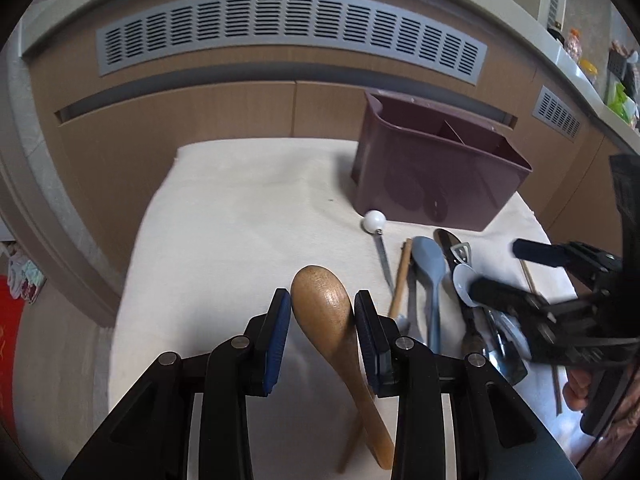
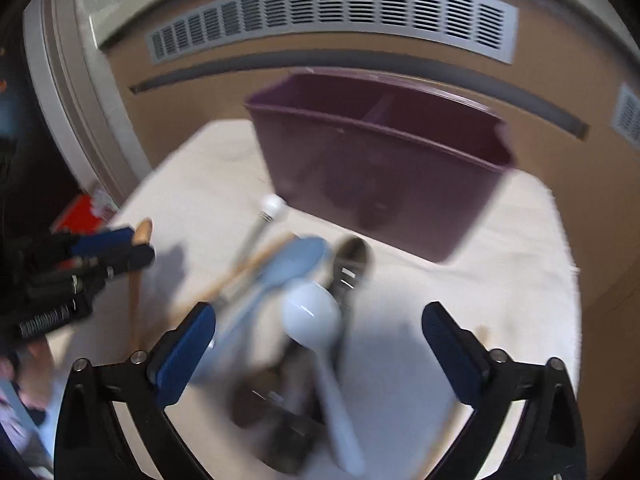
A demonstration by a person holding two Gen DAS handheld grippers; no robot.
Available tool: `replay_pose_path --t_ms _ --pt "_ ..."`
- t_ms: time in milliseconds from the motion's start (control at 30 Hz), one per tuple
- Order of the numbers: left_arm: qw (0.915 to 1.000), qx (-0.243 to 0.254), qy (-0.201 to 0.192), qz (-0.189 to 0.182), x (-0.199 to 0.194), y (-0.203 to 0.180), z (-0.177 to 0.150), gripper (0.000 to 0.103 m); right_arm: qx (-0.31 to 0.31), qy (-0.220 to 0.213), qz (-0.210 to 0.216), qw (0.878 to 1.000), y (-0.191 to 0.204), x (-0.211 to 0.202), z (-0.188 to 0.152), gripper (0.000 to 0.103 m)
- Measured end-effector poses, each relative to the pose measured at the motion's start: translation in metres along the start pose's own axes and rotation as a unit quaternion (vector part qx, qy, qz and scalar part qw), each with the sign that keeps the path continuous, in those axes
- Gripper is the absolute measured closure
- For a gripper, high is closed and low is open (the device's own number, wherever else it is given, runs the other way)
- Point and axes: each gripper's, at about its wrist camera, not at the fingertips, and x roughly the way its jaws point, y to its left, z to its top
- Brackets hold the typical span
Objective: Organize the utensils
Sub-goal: 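Grasp the wooden spoon with the left tool while the right lifts the blue spoon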
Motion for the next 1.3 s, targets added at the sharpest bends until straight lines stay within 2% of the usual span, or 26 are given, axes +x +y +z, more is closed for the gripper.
replay_pose_path --t_ms 33,100,200,300,500,633,767,900,1000,1100,1167,1300 --pt "1.0000 -0.004 -0.003 -0.003 -0.004 0.005 -0.001 0.069 0.000 0.008 -0.006 1.000 0.005 0.006 0.004 0.055" --pt "0.9999 -0.008 -0.007 -0.005 -0.007 0.010 -0.003 0.069 0.004 0.031 -0.004 1.000 0.013 0.022 0.010 0.065" --pt "0.9998 -0.009 -0.018 -0.003 -0.014 0.017 -0.007 0.069 0.025 0.061 -0.001 0.998 0.020 0.042 0.015 0.065" --pt "0.9996 -0.016 -0.018 -0.012 -0.016 0.022 -0.008 0.069 0.046 0.090 -0.027 0.994 0.019 0.060 0.018 0.068" --pt "0.9991 -0.030 -0.020 -0.022 -0.019 0.025 -0.011 0.069 0.046 0.088 -0.014 0.995 0.018 0.065 0.025 0.073" --pt "0.9988 -0.035 -0.023 -0.027 -0.025 0.022 -0.011 0.069 0.027 0.053 -0.013 0.998 0.015 0.040 0.014 0.073" --pt "0.9986 -0.031 -0.027 -0.035 -0.034 0.012 -0.010 0.069 0.023 0.017 -0.004 1.000 0.009 -0.002 0.000 0.073" --pt "0.9983 -0.009 -0.040 -0.040 -0.049 -0.007 -0.008 0.069 0.005 -0.024 -0.017 1.000 0.006 -0.043 -0.016 0.074" --pt "0.9986 0.001 -0.042 -0.031 -0.058 -0.019 -0.005 0.069 -0.005 -0.046 -0.023 0.999 0.004 -0.069 -0.026 0.074" --pt "0.9996 -0.024 -0.014 -0.010 -0.054 -0.011 -0.005 0.066 -0.003 -0.058 -0.016 0.998 0.001 -0.086 -0.034 0.074" --pt "0.9982 -0.053 0.027 0.011 -0.043 0.000 -0.006 0.050 -0.002 -0.064 -0.011 0.998 -0.004 -0.096 -0.036 0.074" --pt "0.9903 -0.103 0.089 0.028 -0.015 0.017 -0.009 0.049 -0.006 -0.078 -0.020 0.997 -0.006 -0.099 -0.041 0.074"
